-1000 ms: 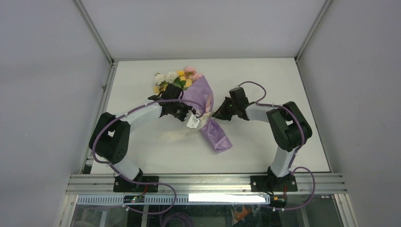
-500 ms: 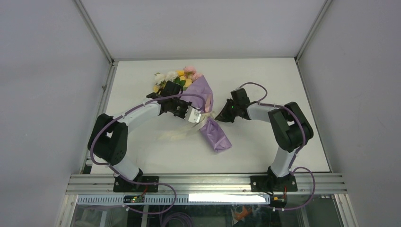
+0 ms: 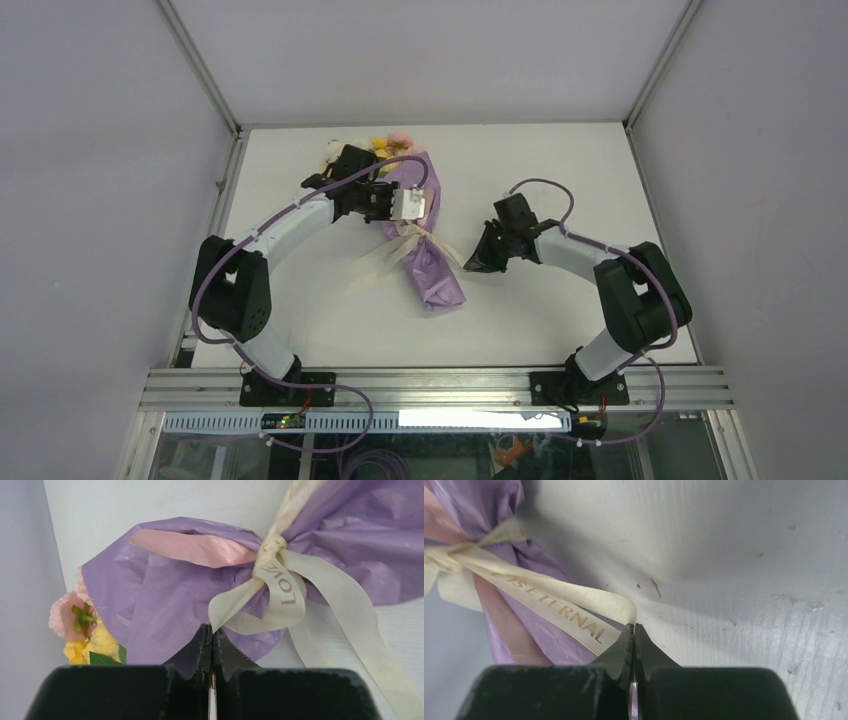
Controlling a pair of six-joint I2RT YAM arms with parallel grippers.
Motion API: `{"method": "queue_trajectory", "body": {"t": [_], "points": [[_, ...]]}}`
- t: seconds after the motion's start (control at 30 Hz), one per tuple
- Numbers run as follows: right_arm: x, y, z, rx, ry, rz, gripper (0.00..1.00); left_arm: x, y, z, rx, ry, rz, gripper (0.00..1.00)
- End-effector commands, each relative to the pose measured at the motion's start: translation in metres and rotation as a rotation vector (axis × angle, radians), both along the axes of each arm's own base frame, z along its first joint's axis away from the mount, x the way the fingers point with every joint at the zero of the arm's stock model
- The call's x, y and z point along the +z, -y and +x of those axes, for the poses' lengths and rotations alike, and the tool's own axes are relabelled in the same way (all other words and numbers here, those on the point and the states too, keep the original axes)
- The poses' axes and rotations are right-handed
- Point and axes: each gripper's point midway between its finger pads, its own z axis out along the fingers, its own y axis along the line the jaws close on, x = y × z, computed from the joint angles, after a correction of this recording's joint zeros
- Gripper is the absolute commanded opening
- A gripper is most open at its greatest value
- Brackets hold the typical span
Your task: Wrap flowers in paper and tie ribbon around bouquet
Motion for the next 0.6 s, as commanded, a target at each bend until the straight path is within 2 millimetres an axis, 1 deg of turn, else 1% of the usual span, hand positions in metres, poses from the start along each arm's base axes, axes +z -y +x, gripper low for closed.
{"method": "queue_trajectory", "body": {"t": [0.0, 0.07, 0.13, 0.23, 0.27, 0.3, 0.33, 0.4, 0.47, 0.57], "points": [[0.004, -0.004, -0.014, 0.074, 0.002, -0.006, 0.00, 0.011, 0.005, 0.015, 0.013, 0.032, -0.021, 0.00], [-0.002, -0.008, -0.020, 0.106, -0.027, -0.006, 0.00, -0.003, -0.005, 0.029, 0.032, 0.052, 0.034, 0.00], [-0.011, -0.008, -0.026, 0.126, -0.057, -0.013, 0.00, -0.025, -0.024, 0.051, 0.086, 0.100, 0.139, 0.00], [-0.024, 0.007, -0.039, 0.147, -0.105, -0.091, 0.00, -0.046, -0.053, 0.082, 0.191, 0.140, 0.271, 0.00], [-0.029, 0.012, -0.045, 0.160, -0.128, -0.112, 0.00, -0.050, -0.065, 0.092, 0.253, 0.141, 0.304, 0.00], [-0.032, 0.015, -0.052, 0.164, -0.155, -0.120, 0.00, -0.047, -0.070, 0.096, 0.301, 0.133, 0.294, 0.00], [-0.035, 0.015, -0.059, 0.166, -0.182, -0.116, 0.00, -0.042, -0.072, 0.098, 0.328, 0.128, 0.276, 0.00], [-0.038, 0.013, -0.068, 0.168, -0.212, -0.101, 0.00, -0.036, -0.071, 0.094, 0.329, 0.121, 0.246, 0.00], [-0.040, 0.012, -0.074, 0.181, -0.228, -0.103, 0.00, -0.039, -0.072, 0.088, 0.320, 0.115, 0.239, 0.00], [-0.046, 0.017, -0.085, 0.200, -0.275, -0.129, 0.00, -0.042, -0.077, 0.089, 0.343, 0.111, 0.234, 0.00]]}}
